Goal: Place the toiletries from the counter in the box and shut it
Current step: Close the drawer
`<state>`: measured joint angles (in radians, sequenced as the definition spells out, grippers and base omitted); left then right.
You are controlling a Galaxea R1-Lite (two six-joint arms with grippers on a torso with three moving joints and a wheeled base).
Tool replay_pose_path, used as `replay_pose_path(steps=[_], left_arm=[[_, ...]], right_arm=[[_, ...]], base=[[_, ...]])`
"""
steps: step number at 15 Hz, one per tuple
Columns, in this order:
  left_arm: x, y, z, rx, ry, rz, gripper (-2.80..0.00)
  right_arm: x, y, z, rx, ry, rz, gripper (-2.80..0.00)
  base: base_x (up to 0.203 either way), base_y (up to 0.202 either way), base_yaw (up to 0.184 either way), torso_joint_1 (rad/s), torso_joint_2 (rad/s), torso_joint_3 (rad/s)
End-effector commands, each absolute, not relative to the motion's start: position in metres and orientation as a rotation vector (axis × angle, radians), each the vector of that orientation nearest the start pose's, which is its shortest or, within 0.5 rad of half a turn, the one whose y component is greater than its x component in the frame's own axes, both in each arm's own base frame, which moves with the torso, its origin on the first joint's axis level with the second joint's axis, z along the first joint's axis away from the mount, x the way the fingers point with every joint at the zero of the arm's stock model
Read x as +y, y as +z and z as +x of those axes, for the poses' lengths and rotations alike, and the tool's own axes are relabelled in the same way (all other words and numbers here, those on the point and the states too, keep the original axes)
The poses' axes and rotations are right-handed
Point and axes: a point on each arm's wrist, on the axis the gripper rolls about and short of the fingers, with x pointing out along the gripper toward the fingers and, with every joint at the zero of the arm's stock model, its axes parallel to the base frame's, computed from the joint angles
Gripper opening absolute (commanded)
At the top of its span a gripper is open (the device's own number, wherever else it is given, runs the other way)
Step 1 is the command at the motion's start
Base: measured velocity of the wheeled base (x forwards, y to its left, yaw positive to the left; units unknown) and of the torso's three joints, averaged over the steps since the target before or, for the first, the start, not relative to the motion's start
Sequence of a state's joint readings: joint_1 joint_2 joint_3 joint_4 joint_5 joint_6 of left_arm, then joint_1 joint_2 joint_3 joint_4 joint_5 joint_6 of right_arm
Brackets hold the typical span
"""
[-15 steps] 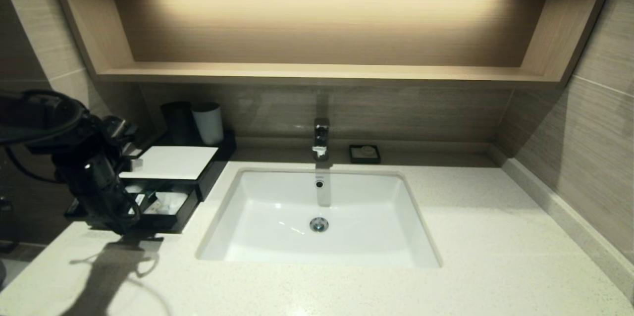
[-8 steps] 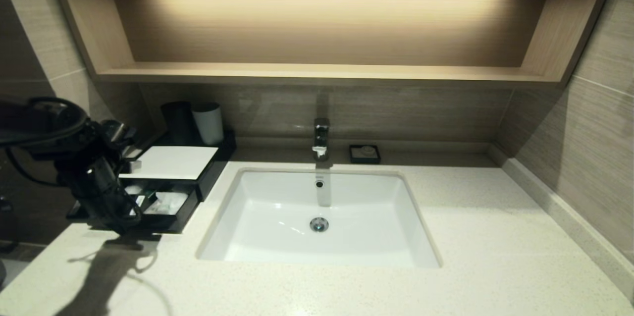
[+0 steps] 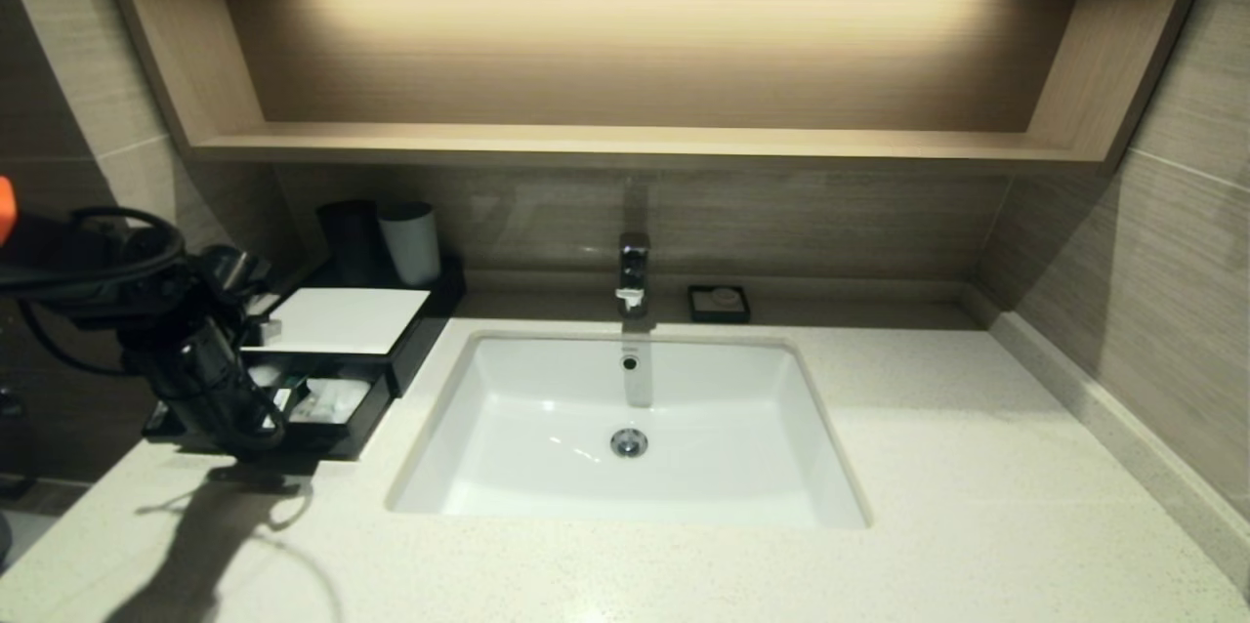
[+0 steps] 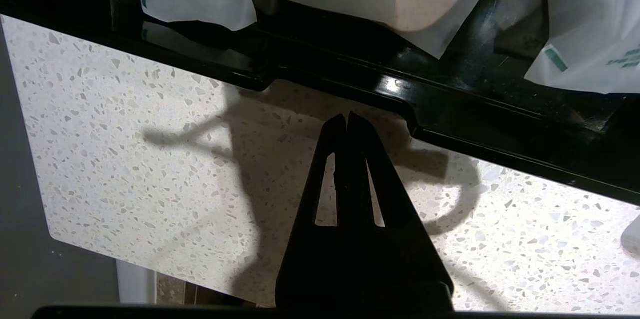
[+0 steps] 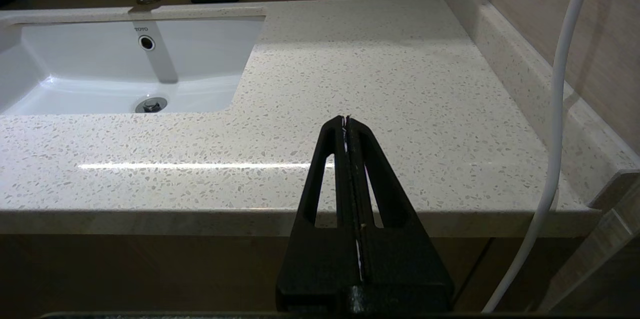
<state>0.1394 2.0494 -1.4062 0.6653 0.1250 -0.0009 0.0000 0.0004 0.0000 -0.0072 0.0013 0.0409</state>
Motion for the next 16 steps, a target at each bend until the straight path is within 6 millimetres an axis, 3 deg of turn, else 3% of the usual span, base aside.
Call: replay_pose_path(steps=[1,16], left_arm=[[0.052,0.122,0.347,1.312,0.227,-0.01,-2.8],[0.053,0.112,0.369,1.195,0.23,-0.011,-2.8]], right_arm=[[0.0,0.076,-0.023,-0.006,0.002,0.041,-2.8],[0.0,0.076,-0.023,-0.006,0.002,0.041,-2.8]], base=[[0.0,0.0,0.0,0.0,0.0,0.0],[0.0,0.0,0.0,0.0,0.0,0.0]])
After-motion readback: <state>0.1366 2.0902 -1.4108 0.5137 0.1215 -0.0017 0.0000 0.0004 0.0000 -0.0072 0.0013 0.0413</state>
